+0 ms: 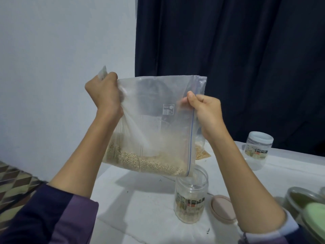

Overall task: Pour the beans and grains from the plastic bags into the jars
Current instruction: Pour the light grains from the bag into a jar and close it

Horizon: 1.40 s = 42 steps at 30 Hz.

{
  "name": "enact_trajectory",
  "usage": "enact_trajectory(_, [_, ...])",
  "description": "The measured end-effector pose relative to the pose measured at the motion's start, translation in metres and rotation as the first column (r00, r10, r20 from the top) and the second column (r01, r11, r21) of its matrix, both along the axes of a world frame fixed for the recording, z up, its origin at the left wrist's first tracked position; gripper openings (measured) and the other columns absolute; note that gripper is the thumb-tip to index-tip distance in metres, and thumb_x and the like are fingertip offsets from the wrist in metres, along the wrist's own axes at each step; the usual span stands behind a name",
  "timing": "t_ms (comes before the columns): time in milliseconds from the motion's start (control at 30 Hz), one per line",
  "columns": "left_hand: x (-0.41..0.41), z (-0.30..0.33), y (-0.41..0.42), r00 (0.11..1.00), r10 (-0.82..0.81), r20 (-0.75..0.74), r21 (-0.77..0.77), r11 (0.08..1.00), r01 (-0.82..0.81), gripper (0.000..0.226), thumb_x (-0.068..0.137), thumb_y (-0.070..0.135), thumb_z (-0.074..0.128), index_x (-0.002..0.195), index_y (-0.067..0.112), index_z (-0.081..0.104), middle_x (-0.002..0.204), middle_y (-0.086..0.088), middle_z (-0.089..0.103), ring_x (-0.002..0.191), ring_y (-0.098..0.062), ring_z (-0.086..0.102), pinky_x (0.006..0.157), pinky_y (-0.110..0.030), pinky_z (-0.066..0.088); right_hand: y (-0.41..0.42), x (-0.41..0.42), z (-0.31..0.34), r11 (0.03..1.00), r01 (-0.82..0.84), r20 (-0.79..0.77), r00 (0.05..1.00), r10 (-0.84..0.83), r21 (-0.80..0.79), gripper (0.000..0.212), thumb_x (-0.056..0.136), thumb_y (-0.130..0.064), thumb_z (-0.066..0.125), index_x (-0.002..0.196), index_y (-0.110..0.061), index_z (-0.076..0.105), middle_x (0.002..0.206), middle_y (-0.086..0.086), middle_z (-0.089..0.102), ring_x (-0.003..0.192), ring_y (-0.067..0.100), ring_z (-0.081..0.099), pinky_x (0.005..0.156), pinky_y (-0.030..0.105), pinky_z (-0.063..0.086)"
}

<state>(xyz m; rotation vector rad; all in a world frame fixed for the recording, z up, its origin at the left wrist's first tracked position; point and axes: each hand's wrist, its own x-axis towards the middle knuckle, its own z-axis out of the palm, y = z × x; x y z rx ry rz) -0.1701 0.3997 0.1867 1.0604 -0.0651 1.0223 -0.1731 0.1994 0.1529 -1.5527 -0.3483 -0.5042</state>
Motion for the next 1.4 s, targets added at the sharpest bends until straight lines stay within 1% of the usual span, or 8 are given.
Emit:
enact_trajectory(133, [-0.0032, 0.0017, 0.0000, 1.000, 0.004, 0.001, -0.003, 1.000, -0.004, 0.042, 0.070, -0.011, 0.040, 0.060, 0.022, 0.014, 0.049, 0.014, 0.012, 0.048, -0.009, 0.008, 0.042, -0.018, 0.010, 0.0020, -0.0006, 0.0000, 0.999, 0.041, -0.001, 0.999, -0.041, 0.024, 0.032, 0.096, -0.020, 0.056, 0.070, -0.012, 0.072, 0.078, -0.004, 0.075, 0.084, 0.008, 0.070, 0.095, 0.034, 0.051])
enact_trajectory(233, [-0.0038, 0.0019, 0.0006, 1.000, 0.005, 0.004, 0.010, 1.000, -0.005, 0.043, 0.069, -0.011, 0.039, 0.058, 0.023, 0.015, 0.048, 0.014, 0.012, 0.049, -0.009, 0.008, 0.044, -0.020, 0.010, 0.0035, -0.0013, -0.0016, 0.999, 0.032, -0.006, 0.999, -0.032, -0.040, 0.030, 0.096, -0.021, 0.057, 0.071, -0.015, 0.072, 0.073, -0.008, 0.073, 0.078, 0.002, 0.069, 0.092, 0.029, 0.051])
enact_trajectory(600, [-0.0024, -0.0015, 0.0014, 0.999, 0.014, -0.030, 0.006, 1.000, -0.014, 0.043, 0.069, -0.010, 0.040, 0.058, 0.023, 0.015, 0.049, 0.014, 0.011, 0.050, -0.010, 0.008, 0.046, -0.022, 0.010, 0.0006, -0.0032, -0.0026, 0.999, 0.047, -0.019, 0.999, -0.047, -0.001, 0.029, 0.096, -0.022, 0.057, 0.072, -0.018, 0.073, 0.077, -0.008, 0.074, 0.086, 0.006, 0.070, 0.100, 0.038, 0.049])
enact_trajectory(767, [0.0001, -0.0004, 0.0004, 0.999, 0.026, -0.020, 0.018, 0.999, -0.026, 0.041, 0.069, -0.009, 0.041, 0.070, 0.017, 0.010, 0.053, 0.011, 0.011, 0.057, -0.014, 0.008, 0.045, -0.021, 0.010, -0.0021, -0.0035, -0.0040, 0.998, 0.067, -0.008, 0.998, -0.067, -0.002, 0.031, 0.096, -0.023, 0.057, 0.071, -0.019, 0.074, 0.080, -0.008, 0.075, 0.090, 0.007, 0.069, 0.100, 0.038, 0.048])
enact_trajectory(900, [-0.0002, 0.0001, -0.0005, 0.999, 0.028, -0.017, 0.033, 0.999, -0.028, 0.042, 0.068, -0.010, 0.040, 0.065, 0.020, 0.011, 0.052, 0.012, 0.011, 0.056, -0.013, 0.007, 0.045, -0.022, 0.009, -0.0039, -0.0031, -0.0054, 0.998, 0.049, -0.029, 0.998, -0.050, -0.029, 0.035, 0.095, -0.027, 0.058, 0.064, -0.024, 0.074, 0.082, -0.008, 0.075, 0.096, 0.010, 0.068, 0.101, 0.043, 0.046])
enact_trajectory(1067, [-0.0011, 0.0014, -0.0015, 1.000, -0.009, -0.030, 0.017, 1.000, 0.010, 0.047, 0.067, -0.007, 0.040, 0.051, 0.027, 0.013, 0.051, 0.012, 0.011, 0.053, -0.013, 0.007, 0.048, -0.024, 0.008, -0.0027, -0.0036, -0.0029, 0.998, 0.054, -0.041, 0.998, -0.055, -0.020, 0.030, 0.095, -0.026, 0.059, 0.070, -0.021, 0.074, 0.080, -0.010, 0.075, 0.098, 0.008, 0.067, 0.103, 0.041, 0.045])
enact_trajectory(1167, [-0.0009, 0.0030, -0.0006, 1.000, -0.021, -0.012, 0.008, 1.000, 0.021, 0.043, 0.065, -0.006, 0.041, 0.056, 0.023, 0.011, 0.057, 0.008, 0.010, 0.059, -0.016, 0.007, 0.051, -0.028, 0.008, -0.0027, -0.0035, -0.0035, 0.997, 0.069, -0.013, 0.998, -0.068, 0.022, 0.029, 0.096, -0.023, 0.058, 0.072, -0.019, 0.074, 0.082, -0.011, 0.074, 0.099, 0.008, 0.067, 0.104, 0.041, 0.045])
enact_trajectory(1400, [-0.0020, 0.0046, -0.0029, 1.000, -0.006, -0.001, 0.013, 1.000, 0.006, 0.044, 0.068, -0.009, 0.040, 0.060, 0.023, 0.012, 0.052, 0.012, 0.012, 0.055, -0.012, 0.007, 0.045, -0.021, 0.012, -0.0050, -0.0029, -0.0034, 0.999, 0.033, -0.029, 0.999, -0.032, 0.019, 0.032, 0.096, -0.023, 0.058, 0.068, -0.019, 0.074, 0.081, -0.010, 0.074, 0.099, 0.007, 0.066, 0.105, 0.040, 0.044])
